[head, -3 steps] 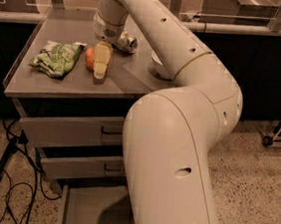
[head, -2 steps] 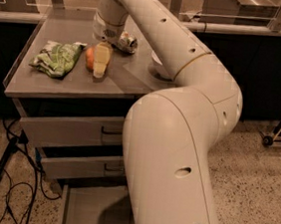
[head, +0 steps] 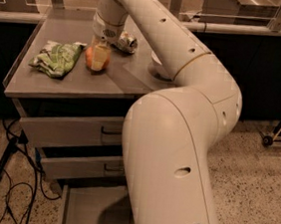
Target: Place orange into bottom drawer
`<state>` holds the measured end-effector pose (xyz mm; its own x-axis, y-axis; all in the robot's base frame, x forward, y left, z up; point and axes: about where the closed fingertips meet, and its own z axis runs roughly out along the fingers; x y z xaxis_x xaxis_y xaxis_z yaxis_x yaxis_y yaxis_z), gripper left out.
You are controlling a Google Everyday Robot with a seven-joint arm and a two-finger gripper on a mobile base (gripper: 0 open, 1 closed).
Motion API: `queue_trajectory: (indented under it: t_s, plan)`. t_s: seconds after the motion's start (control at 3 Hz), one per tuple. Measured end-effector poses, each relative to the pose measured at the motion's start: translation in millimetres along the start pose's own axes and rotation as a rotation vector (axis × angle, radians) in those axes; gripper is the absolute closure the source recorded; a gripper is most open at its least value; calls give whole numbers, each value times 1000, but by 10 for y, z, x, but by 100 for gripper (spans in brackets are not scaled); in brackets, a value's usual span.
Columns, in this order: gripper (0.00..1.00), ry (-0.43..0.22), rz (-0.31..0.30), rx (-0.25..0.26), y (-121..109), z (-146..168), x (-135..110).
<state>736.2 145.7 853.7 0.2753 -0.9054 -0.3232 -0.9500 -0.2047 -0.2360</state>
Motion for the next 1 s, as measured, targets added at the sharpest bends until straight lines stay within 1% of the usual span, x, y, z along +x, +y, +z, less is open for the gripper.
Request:
queue_trajectory:
  t_s: [0.33, 0.67, 1.0]
  plan:
    - [85, 0, 0, 0, 0, 0, 0]
    - [100, 0, 0, 0, 0, 0, 0]
    - [100, -5, 13, 17, 0, -112, -18]
